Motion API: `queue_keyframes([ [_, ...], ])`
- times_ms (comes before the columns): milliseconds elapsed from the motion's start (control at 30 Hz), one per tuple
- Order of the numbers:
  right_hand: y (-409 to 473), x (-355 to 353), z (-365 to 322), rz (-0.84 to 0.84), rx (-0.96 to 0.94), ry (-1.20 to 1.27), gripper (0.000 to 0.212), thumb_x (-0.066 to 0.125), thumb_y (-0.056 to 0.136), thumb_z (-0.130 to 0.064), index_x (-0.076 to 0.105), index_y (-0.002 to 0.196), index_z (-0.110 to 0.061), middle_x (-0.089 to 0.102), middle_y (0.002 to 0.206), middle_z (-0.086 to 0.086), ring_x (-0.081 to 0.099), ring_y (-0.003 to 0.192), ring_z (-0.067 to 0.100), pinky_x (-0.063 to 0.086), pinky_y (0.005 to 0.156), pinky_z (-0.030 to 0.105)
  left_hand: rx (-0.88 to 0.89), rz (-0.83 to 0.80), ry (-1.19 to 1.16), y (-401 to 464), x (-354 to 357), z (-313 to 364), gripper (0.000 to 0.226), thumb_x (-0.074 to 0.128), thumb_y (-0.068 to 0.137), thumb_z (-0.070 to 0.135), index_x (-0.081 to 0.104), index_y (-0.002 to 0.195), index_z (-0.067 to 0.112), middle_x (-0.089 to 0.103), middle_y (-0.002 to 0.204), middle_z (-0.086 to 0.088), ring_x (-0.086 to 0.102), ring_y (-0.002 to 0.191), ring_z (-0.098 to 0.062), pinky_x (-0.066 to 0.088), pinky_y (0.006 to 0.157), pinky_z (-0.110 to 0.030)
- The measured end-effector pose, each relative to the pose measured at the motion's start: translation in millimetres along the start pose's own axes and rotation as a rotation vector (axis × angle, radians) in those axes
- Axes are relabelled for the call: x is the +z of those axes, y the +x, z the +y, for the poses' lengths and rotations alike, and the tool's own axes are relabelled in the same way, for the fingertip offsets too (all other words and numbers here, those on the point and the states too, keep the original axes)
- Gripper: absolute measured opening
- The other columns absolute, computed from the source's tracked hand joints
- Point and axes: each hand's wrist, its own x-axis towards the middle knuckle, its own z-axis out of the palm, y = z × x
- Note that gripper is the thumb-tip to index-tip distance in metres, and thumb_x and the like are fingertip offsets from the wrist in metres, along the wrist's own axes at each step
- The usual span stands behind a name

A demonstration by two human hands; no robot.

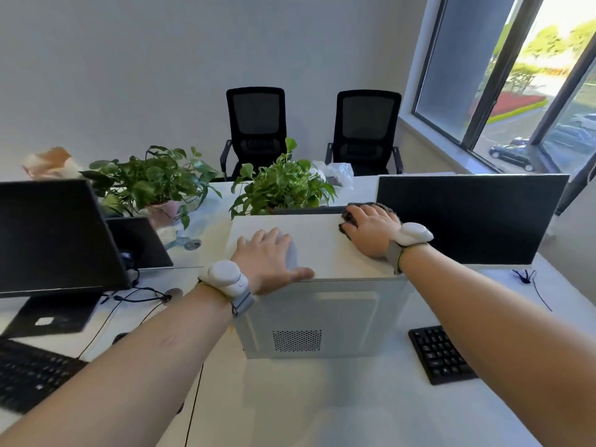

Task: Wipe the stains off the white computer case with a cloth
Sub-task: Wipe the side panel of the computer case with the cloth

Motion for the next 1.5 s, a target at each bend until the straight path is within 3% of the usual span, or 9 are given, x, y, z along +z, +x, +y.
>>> queue_keyframes([
  [233, 11.7, -7.0, -1.7, -0.027, 0.016, -0.043, 0.057, 0.023, 0.097, -0.066, 0.042, 0.139, -0.033, 0.052, 0.141, 0.006, 0.045, 0.131, 0.033, 0.037, 0.104, 0.053, 0.216, 0.092, 0.136, -22.8, 3.3, -10.3, 0.06, 0.042, 0.093, 0.072, 0.04, 0.144, 0.039, 0.05, 0.14, 0.006, 0.053, 0.121, -0.028, 0.049, 0.095, -0.046],
  [700, -85.5, -11.4, -23.0, -0.049, 0.222, -0.147, 0.058, 0.021, 0.098, -0.064, 0.047, 0.124, -0.02, 0.059, 0.11, 0.009, 0.058, 0.098, 0.035, 0.05, 0.088, 0.049, 0.154, 0.051, 0.02, -15.9, -15.2, -63.5, 0.077, 0.066, 0.08, 0.073, 0.048, 0.147, 0.042, 0.048, 0.148, 0.013, 0.049, 0.131, -0.018, 0.049, 0.097, -0.039],
  [867, -125.1, -11.1, -72.3, -0.082, 0.242, -0.208, 0.042, 0.024, 0.103, -0.052, 0.046, 0.098, -0.016, 0.061, 0.085, 0.005, 0.06, 0.074, 0.027, 0.047, 0.068, 0.039, -0.152, 0.174, -0.132, -4.6, -6.6, -97.7, 0.061, 0.079, 0.071, 0.067, 0.06, 0.092, 0.013, 0.06, 0.089, -0.003, 0.057, 0.084, -0.026, 0.042, 0.067, -0.035],
  [967, -141.6, -6.5, -108.6, -0.096, 0.176, -0.186, 0.036, 0.026, 0.104, -0.042, 0.048, 0.096, -0.015, 0.055, 0.087, 0.004, 0.059, 0.078, 0.03, 0.049, 0.072, 0.04, -0.168, 0.121, -0.481, -5.0, -5.6, -103.6, 0.038, 0.074, 0.082, 0.022, 0.048, 0.056, 0.01, 0.049, 0.058, 0.001, 0.047, 0.068, -0.028, 0.036, 0.057, -0.031],
  [1033, -148.3, 6.9, -131.6, -0.047, 0.152, -0.163, 0.036, 0.026, 0.105, -0.039, 0.054, 0.106, -0.016, 0.049, 0.079, 0.0, 0.054, 0.068, 0.024, 0.042, 0.06, 0.035, -0.24, 0.103, -0.636, -2.6, -4.6, -105.8, 0.016, 0.058, 0.082, 0.01, 0.066, 0.069, 0.005, 0.065, 0.069, -0.004, 0.057, 0.073, -0.032, 0.05, 0.064, -0.034],
  [1167, -151.4, 24.0, -158.1, 0.101, 0.243, -0.061, 0.039, 0.026, 0.106, -0.049, 0.043, 0.092, -0.016, 0.056, 0.067, -0.001, 0.049, 0.053, 0.018, 0.03, 0.05, 0.029, -0.193, 0.104, -0.603, -7.0, 2.7, -106.7, 0.04, 0.059, 0.078, 0.038, 0.068, 0.077, -0.001, 0.07, 0.083, -0.019, 0.058, 0.071, -0.028, 0.052, 0.069, -0.039],
  [1267, -143.3, 26.2, -156.5, 0.156, 0.269, -0.028, 0.041, 0.026, 0.105, -0.052, 0.04, 0.089, -0.017, 0.058, 0.066, -0.001, 0.051, 0.054, 0.018, 0.033, 0.052, 0.03, -0.114, 0.112, -0.451, -11.0, 14.4, -104.4, 0.047, 0.057, 0.094, 0.051, 0.063, 0.103, 0.005, 0.067, 0.11, -0.015, 0.062, 0.103, -0.033, 0.049, 0.087, -0.041],
  [1367, -138.6, 30.2, -152.9, 0.176, 0.276, 0.027, 0.041, 0.029, 0.104, -0.055, 0.039, 0.09, -0.017, 0.058, 0.067, -0.002, 0.052, 0.054, 0.018, 0.034, 0.051, 0.03, 0.031, 0.077, -0.441, -9.5, 31.4, -98.0, 0.081, 0.044, 0.098, 0.057, 0.022, 0.158, 0.007, 0.017, 0.169, -0.01, 0.018, 0.155, -0.027, 0.021, 0.124, -0.045],
  [1500, -142.4, 38.2, -149.2, 0.236, 0.287, 0.198, 0.039, 0.037, 0.102, -0.056, 0.044, 0.095, -0.018, 0.058, 0.074, -0.003, 0.058, 0.064, 0.023, 0.048, 0.06, 0.035, 0.028, 0.068, -0.486, -2.2, 43.6, -94.8, 0.104, 0.033, 0.081, 0.073, 0.019, 0.158, 0.005, 0.005, 0.17, -0.008, 0.0, 0.157, -0.026, 0.01, 0.125, -0.052],
])
